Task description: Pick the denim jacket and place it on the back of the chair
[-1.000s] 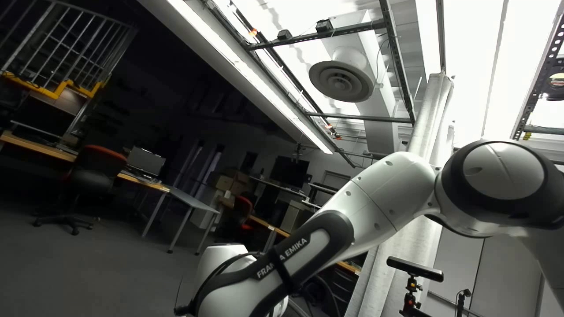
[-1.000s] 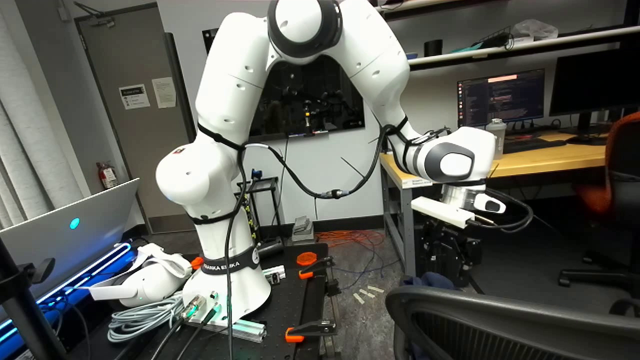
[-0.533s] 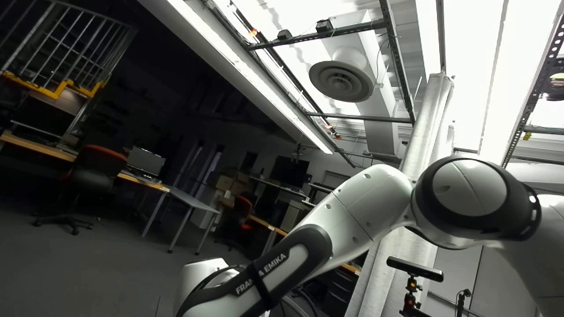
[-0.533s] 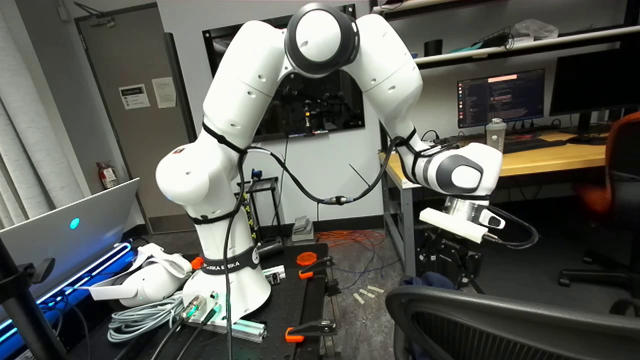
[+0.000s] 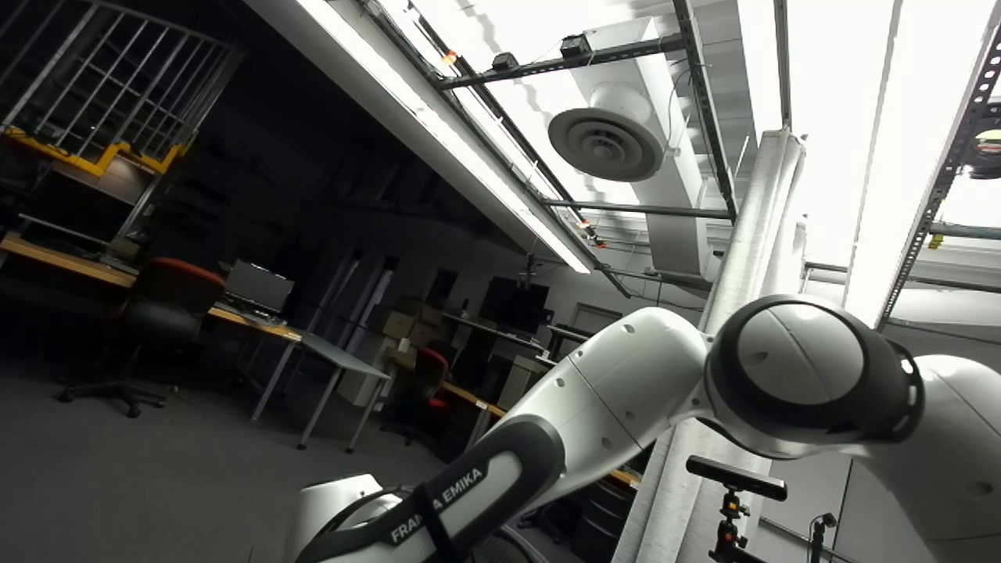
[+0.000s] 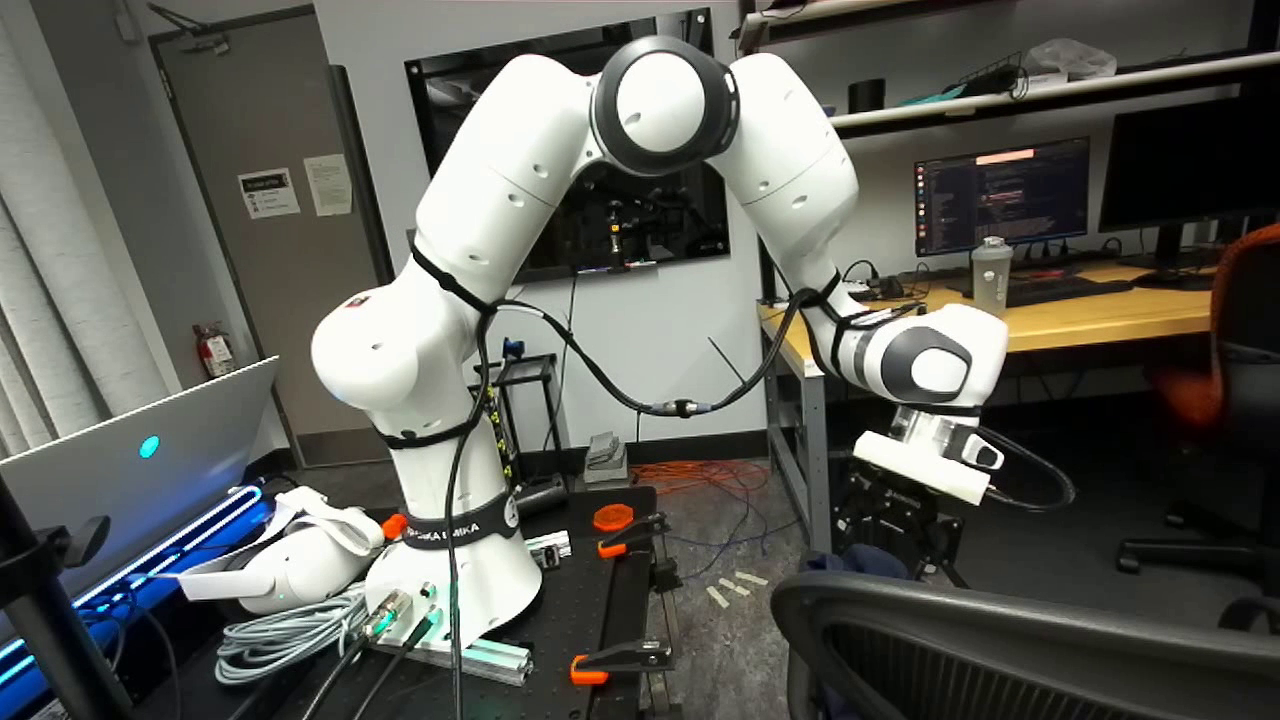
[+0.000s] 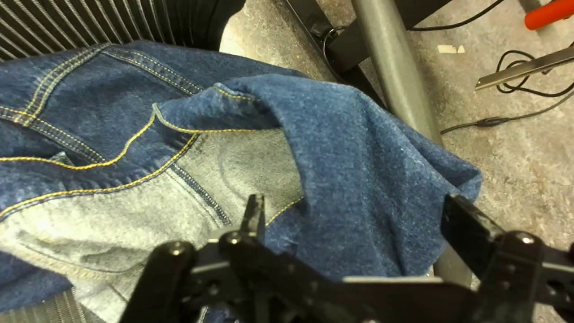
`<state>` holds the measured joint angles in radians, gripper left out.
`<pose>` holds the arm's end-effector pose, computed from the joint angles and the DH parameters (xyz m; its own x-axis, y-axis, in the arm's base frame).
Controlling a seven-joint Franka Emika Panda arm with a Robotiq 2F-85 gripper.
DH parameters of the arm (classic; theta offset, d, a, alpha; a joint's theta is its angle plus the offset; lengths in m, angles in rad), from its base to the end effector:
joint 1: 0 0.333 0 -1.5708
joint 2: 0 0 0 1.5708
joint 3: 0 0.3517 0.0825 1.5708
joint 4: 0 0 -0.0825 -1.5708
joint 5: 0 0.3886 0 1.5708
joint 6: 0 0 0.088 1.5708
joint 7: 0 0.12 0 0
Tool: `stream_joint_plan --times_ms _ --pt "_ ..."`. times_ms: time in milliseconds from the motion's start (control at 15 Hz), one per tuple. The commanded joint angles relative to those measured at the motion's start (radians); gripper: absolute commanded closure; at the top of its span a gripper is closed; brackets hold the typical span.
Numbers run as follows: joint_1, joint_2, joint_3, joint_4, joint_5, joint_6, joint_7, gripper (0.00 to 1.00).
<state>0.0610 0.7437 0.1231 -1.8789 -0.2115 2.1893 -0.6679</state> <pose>0.5862 0.0997 0.0964 0.4749 0.8128 -0.3373 0.7930 -0.5615 -0.2365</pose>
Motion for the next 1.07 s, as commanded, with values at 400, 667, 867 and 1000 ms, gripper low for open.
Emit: stream_joint_plan --times_ms 400,667,867,1000 --pt "0.000 0.055 0.010 0.030 -0.028 0.016 -0.008 0.13" --pt "-0.010 0.057 0.018 0.034 -0.011 0.015 -0.010 0.50" --pt "-0.016 0.052 0.020 0.037 0.000 0.015 -0.002 0.74" --pt "-0.021 0.044 0.019 0.038 0.005 0.017 0.006 0.89"
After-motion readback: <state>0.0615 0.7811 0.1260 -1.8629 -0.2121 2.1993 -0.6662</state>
